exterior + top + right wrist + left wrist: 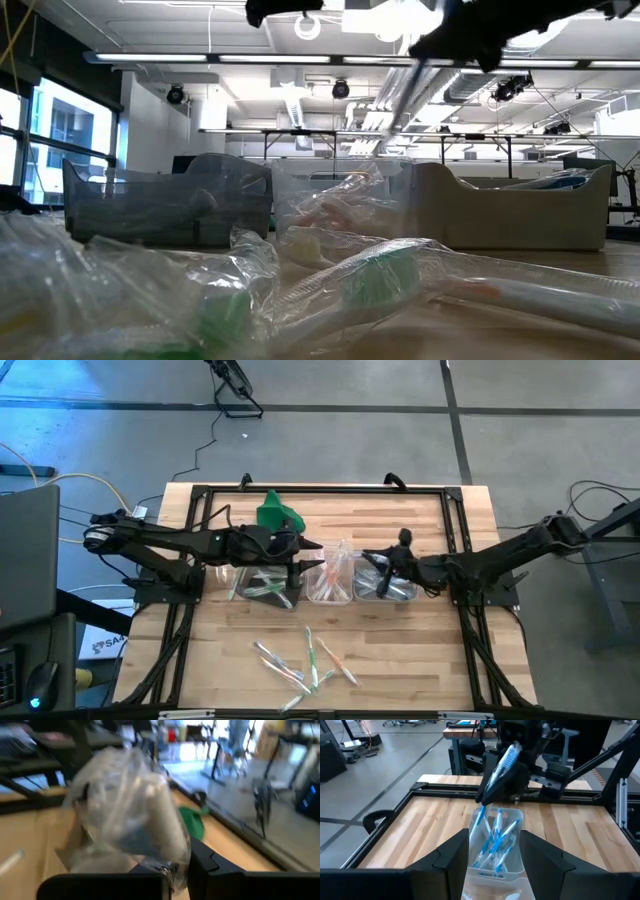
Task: Pick & Place Toothbrushes
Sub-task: Put the blue toothbrush into the gray bin, then adjust the black bin on the table, then put the orange toothbrush into the transparent bin
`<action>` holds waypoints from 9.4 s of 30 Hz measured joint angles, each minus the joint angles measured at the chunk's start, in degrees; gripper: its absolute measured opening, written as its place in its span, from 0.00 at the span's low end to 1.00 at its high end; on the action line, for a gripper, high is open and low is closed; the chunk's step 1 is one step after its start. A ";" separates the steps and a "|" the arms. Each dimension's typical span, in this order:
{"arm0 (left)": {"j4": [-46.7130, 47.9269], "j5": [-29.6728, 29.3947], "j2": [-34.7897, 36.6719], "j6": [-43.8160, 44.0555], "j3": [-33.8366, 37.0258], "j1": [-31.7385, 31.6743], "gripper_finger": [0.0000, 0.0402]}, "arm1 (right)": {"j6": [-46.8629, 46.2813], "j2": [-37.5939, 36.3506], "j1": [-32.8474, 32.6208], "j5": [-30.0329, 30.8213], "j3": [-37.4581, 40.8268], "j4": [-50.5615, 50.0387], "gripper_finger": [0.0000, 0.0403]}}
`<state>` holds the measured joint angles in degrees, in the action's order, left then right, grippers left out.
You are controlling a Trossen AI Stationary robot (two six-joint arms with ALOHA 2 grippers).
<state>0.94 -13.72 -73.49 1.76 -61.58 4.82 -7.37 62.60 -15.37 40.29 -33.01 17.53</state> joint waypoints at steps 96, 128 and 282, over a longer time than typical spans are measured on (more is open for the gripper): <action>32.92 8.92 -18.67 30.13 0.09 0.07 0.00 | -5.80 -3.46 4.87 -25.39 0.06 -20.92 0.01; 19.36 8.68 -22.32 20.50 0.07 -12.01 0.00 | -11.87 3.26 5.41 -29.43 0.02 -28.49 0.01; 46.04 9.16 1.25 34.32 26.16 -57.69 0.36 | -5.84 2.77 5.39 -26.92 0.06 -23.74 0.01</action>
<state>46.98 -4.56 -72.25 36.08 -35.42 -52.87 -13.21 65.36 -9.98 13.37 -32.96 -6.21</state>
